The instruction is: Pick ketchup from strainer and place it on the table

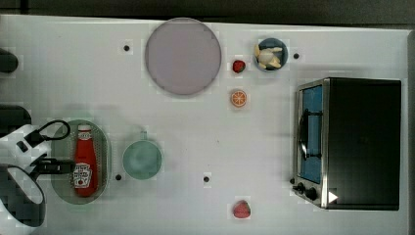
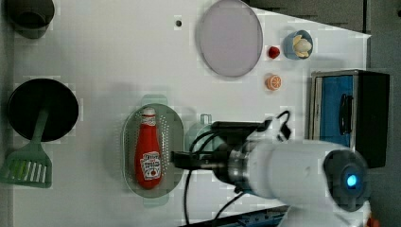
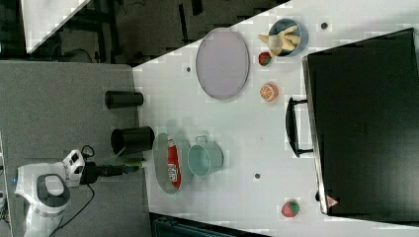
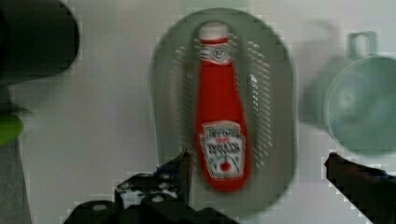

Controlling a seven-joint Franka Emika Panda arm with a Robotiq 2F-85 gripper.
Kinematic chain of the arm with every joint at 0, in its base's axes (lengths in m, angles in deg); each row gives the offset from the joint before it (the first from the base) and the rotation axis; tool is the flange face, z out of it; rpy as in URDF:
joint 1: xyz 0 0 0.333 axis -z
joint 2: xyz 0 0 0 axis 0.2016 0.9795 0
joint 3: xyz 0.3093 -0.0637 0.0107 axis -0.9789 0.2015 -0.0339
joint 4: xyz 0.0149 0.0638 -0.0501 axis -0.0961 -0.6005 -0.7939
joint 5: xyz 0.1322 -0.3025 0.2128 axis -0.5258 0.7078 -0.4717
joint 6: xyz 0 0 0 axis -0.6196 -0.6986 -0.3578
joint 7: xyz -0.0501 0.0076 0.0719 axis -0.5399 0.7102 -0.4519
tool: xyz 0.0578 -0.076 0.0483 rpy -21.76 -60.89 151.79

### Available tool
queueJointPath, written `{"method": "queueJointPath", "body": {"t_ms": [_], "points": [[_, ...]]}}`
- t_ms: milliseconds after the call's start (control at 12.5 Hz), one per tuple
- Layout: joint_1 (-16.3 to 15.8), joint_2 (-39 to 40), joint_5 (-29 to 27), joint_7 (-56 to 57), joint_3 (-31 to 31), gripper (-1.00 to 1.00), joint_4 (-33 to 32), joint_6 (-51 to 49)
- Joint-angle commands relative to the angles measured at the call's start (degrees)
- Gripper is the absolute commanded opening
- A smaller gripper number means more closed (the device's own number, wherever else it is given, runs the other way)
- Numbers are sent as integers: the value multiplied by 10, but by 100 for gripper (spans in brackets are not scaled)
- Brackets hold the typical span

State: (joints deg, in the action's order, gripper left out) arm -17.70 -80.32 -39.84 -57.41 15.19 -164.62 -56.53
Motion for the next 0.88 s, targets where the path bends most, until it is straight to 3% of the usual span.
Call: {"method": "queueJointPath", "body": {"t_ms": [80, 480, 880], "points": [[8, 42, 41, -33, 9, 100, -41, 81], [1, 132, 94, -96, 11, 100, -90, 236], [-3, 221, 121, -134, 14, 100, -87, 297]]}}
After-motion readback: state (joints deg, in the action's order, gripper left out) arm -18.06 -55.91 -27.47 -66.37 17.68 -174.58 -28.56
